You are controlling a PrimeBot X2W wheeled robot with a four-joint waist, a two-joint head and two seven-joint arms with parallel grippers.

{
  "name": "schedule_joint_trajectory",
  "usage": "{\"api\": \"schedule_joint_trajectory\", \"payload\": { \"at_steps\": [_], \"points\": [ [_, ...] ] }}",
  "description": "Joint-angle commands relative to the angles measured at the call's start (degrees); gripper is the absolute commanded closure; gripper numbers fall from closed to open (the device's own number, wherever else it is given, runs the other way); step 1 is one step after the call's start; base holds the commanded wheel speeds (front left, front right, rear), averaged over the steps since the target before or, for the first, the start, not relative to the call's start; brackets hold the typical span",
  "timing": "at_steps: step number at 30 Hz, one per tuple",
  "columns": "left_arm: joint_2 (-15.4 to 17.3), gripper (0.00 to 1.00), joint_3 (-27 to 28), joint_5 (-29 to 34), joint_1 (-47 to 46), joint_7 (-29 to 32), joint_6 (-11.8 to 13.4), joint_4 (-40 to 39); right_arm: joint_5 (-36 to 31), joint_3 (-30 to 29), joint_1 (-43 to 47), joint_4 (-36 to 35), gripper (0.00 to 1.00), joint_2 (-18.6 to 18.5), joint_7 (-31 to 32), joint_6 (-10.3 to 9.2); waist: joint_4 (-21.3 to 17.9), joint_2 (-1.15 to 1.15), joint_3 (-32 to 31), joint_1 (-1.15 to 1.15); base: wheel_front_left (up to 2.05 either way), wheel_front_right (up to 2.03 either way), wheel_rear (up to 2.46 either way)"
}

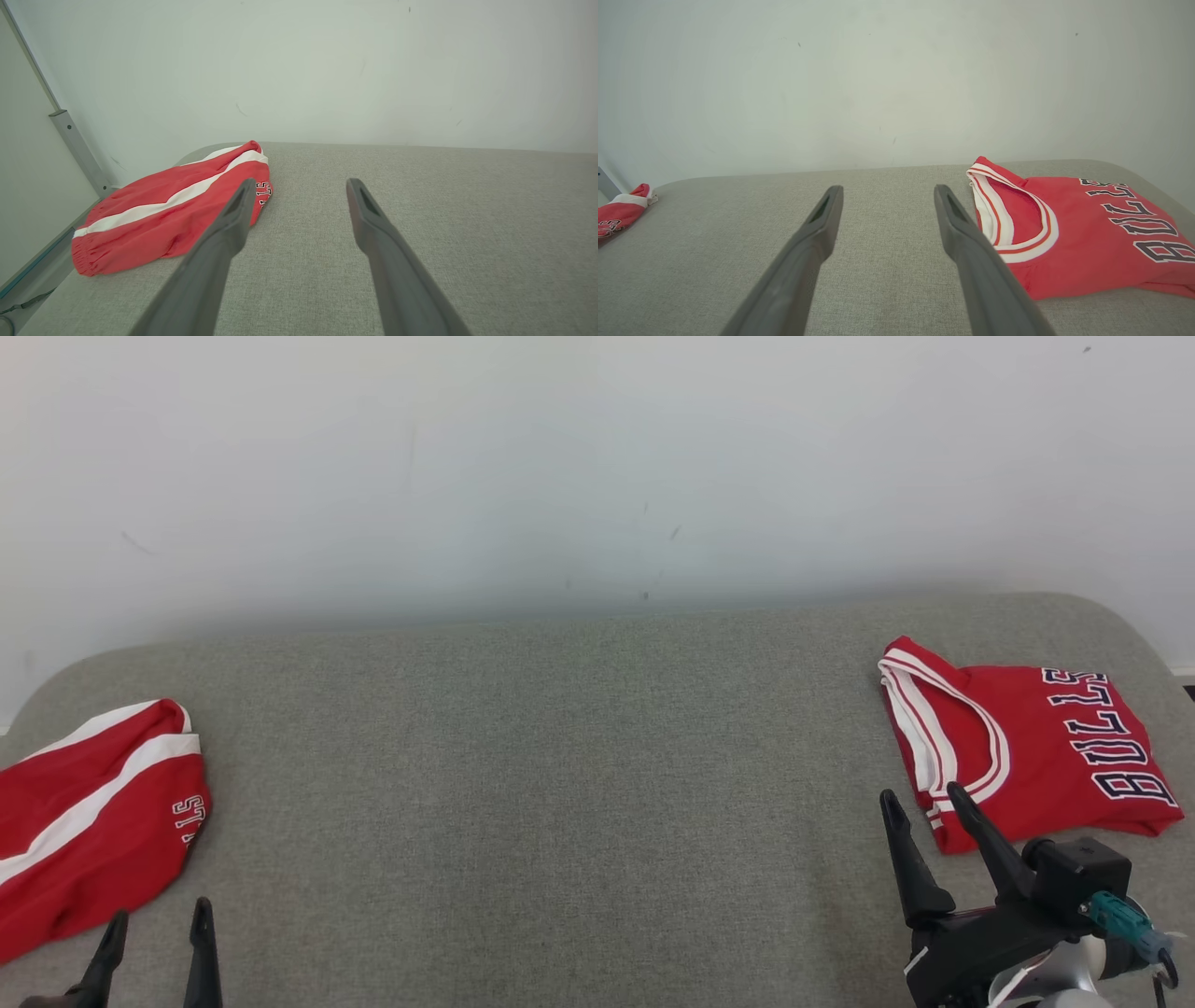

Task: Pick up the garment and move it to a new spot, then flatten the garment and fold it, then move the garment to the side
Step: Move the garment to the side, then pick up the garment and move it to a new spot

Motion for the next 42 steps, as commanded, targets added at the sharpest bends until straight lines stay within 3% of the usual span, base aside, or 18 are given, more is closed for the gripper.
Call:
{"api": "schedule_joint_trajectory", "payload": {
  "at_steps": [1, 18, 42],
  "points": [
    [0.5, 0.00, -0.1, 0.3, 0.6, 0.5, 0.3, -0.6, -0.3, 0.0, 0.3, -0.4, 0.00, 0.1, 0.3, -0.07, 0.1, 0.00, 0.0, 0.00, 0.00, 0.00, 0.00],
    [1.3, 0.00, -0.1, -0.8, 0.6, 0.8, 0.9, -2.2, -0.4, 0.3, 0.7, -0.8, 0.00, 0.5, 1.3, -0.07, 2.1, 0.00, -0.2, 0.00, 0.00, 0.00, 0.00],
    [1.7, 0.00, -0.2, -1.6, 1.8, 0.6, 2.6, -2.3, 2.6, 3.4, 1.9, 1.4, 0.00, 0.0, 0.8, -0.07, 19.4, 0.00, -1.7, 0.00, 0.00, 0.00, 0.00]
  ]
}}
